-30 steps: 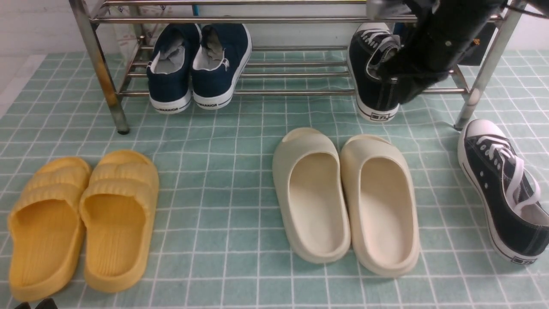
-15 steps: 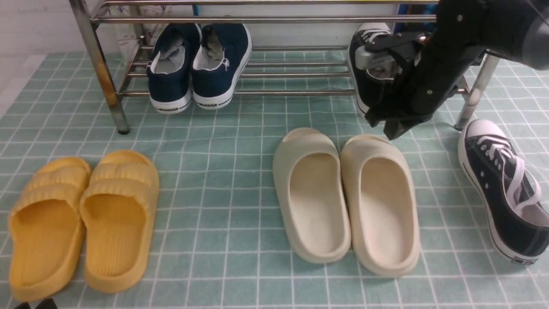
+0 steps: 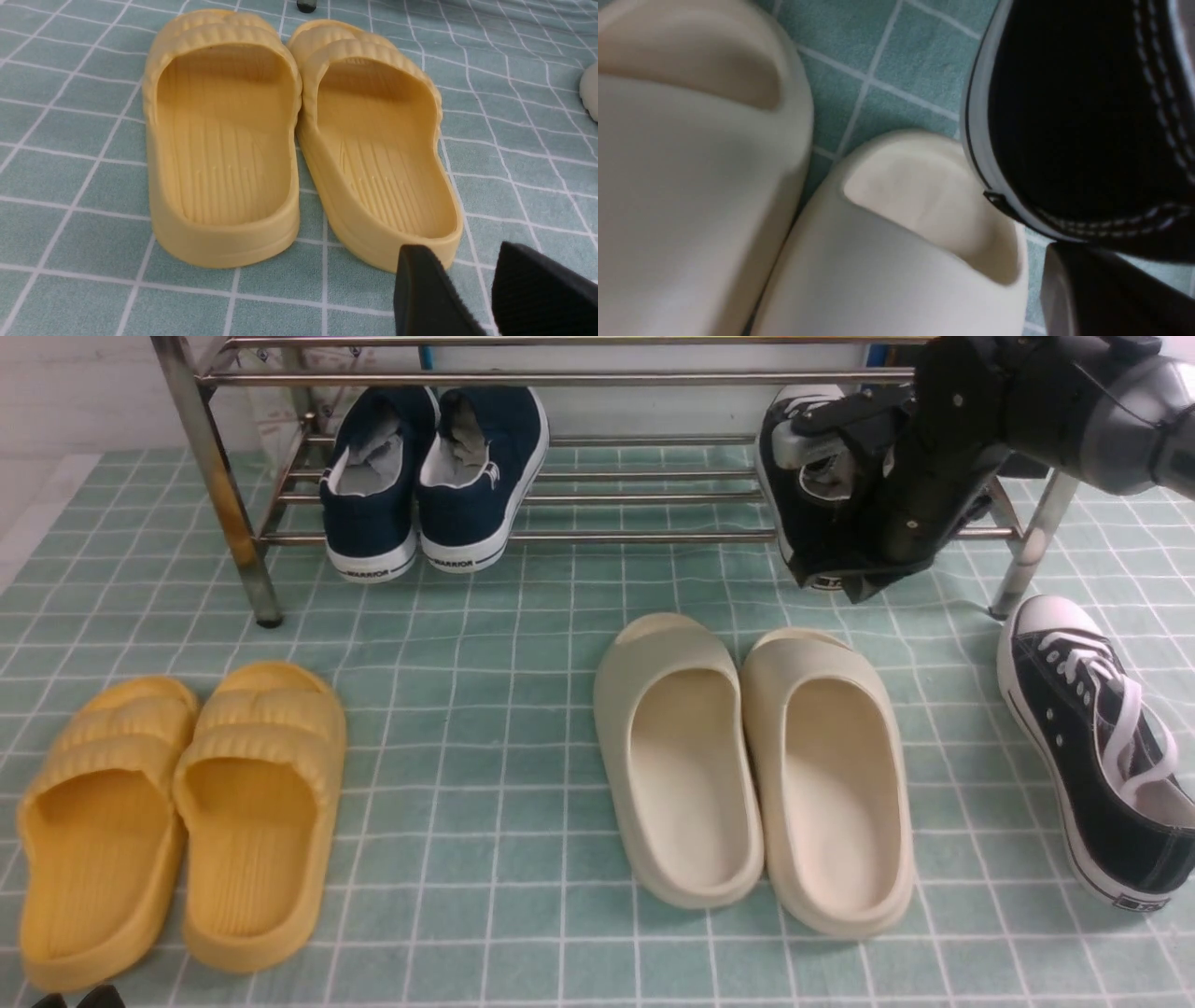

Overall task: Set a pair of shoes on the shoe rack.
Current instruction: Use the right arm to put a shoe into the shoe rack

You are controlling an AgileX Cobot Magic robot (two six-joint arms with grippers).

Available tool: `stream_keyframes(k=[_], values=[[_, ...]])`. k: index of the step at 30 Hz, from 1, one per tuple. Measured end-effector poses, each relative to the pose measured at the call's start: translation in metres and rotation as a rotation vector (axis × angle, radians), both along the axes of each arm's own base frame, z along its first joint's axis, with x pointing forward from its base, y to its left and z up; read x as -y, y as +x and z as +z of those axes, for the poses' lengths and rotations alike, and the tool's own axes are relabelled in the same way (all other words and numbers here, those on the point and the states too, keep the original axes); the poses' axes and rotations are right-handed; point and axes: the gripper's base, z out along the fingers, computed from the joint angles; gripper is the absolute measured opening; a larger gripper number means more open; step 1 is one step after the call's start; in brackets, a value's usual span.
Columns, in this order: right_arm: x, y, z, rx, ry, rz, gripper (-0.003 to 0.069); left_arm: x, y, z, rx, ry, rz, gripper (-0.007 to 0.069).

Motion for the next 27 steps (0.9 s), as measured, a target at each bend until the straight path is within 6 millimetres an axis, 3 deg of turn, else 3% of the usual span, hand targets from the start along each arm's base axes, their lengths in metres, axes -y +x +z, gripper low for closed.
stream_keyframes(k=[9,18,25,27], values=[[-0.007,0.021,0.000,0.037,0.024,-0.035,0.0005,0.000,0.000,0.000,0.000,0.000,0.000,0.0239],[-0.005,0.018,0.024,0.011,-0.004,-0.029,0.0017,0.000,0.000,0.000,0.000,0.000,0.000,0.0239],[-0.004,0.010,0.036,-0.064,-0.028,0.023,0.0191,0.000,0.000,0.000,0.000,0.000,0.000,0.0239],[-0.004,0.008,0.040,-0.063,-0.027,0.025,0.0283,0.000,0.000,0.000,0.000,0.000,0.000,0.0239]])
